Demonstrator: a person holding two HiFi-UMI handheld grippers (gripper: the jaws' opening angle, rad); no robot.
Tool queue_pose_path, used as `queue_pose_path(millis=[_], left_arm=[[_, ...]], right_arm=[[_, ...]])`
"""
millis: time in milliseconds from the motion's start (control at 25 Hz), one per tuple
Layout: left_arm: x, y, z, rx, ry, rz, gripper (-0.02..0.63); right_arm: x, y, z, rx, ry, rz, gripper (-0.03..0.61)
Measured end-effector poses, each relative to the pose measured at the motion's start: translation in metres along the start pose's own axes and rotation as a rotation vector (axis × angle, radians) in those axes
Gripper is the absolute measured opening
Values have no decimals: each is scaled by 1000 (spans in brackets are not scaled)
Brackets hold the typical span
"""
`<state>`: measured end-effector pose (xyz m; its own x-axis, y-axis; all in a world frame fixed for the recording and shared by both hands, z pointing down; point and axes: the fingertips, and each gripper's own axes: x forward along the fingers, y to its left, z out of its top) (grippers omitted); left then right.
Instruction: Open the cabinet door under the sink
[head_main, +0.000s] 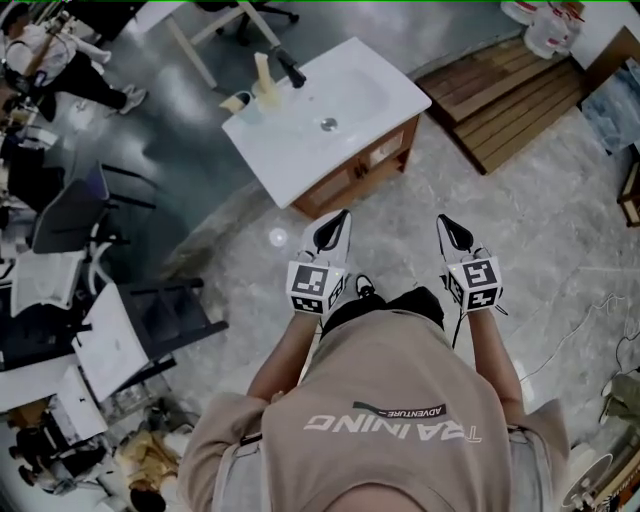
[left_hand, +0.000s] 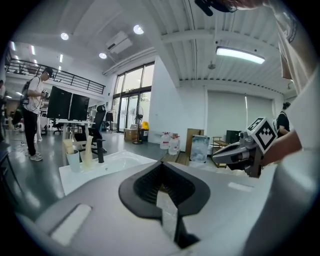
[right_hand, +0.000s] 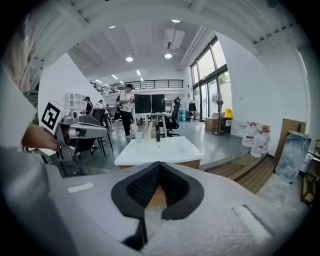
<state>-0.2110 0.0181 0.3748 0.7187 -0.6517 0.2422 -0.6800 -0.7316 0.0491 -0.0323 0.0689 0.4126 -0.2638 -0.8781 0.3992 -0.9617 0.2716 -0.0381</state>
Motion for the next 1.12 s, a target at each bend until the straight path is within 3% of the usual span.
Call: queue_pose_path(millis=[200,520,720,1120], left_arm=[[3,26,-14,-37,36,-12,17],[27,45,-12,-59,56,1,17],[49,54,-12,-72,97,47,17],[115,72,13,-78,130,154,17]], right_arm=[[33,31,9,46,-13,46,2],[68,40,21,-85,34,135,2],[94,28,16,-71,69,203,2],[159,-41,46,-100,49,308,2]])
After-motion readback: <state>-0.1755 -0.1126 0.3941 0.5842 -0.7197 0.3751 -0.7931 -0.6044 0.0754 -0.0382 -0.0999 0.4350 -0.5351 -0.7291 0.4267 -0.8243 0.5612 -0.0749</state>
